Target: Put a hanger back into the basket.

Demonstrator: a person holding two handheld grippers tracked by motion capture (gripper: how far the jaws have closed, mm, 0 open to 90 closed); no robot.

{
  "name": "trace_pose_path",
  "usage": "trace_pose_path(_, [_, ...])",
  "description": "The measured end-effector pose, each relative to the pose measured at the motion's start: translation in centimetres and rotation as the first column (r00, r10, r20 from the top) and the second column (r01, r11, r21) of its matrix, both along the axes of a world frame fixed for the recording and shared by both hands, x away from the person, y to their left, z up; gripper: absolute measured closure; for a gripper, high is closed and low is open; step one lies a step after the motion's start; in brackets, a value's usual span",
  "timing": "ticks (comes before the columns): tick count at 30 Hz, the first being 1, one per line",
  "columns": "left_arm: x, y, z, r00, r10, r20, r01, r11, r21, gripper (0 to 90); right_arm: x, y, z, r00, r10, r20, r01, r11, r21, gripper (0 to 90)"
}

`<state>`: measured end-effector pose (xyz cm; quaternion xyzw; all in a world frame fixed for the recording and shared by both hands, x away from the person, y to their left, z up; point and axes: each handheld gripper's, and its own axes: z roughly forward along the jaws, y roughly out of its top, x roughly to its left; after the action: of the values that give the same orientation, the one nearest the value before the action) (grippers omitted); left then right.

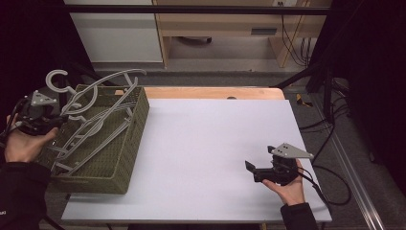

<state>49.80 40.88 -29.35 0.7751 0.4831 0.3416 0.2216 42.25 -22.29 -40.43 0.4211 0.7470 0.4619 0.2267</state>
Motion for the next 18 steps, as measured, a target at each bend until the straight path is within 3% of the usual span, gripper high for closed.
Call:
trace_pose_path(7, [0.7,1.0,-1.7,0.9991,0.012,-0.041,-0.010,0.9989,0.046,81.4,0.0,0.0,0.0,1.0000,0.002,0.000,-0.002,1.000,-0.004,2.8])
trace_pose_path(13, [0.7,1.8,-2.8,0.9983,0.023,-0.054,-0.021,0.9989,0.041,81.4,0.1,0.0,-0.1,1.0000,0.004,-0.001,-0.004,1.000,-0.008,2.7])
trace_pose_path(18, [0.8,2.1,-3.3,0.9968,0.031,-0.074,-0.026,0.9974,0.067,81.4,0.1,0.1,-0.1,1.0000,0.003,-0.001,-0.003,1.000,-0.008,2.7])
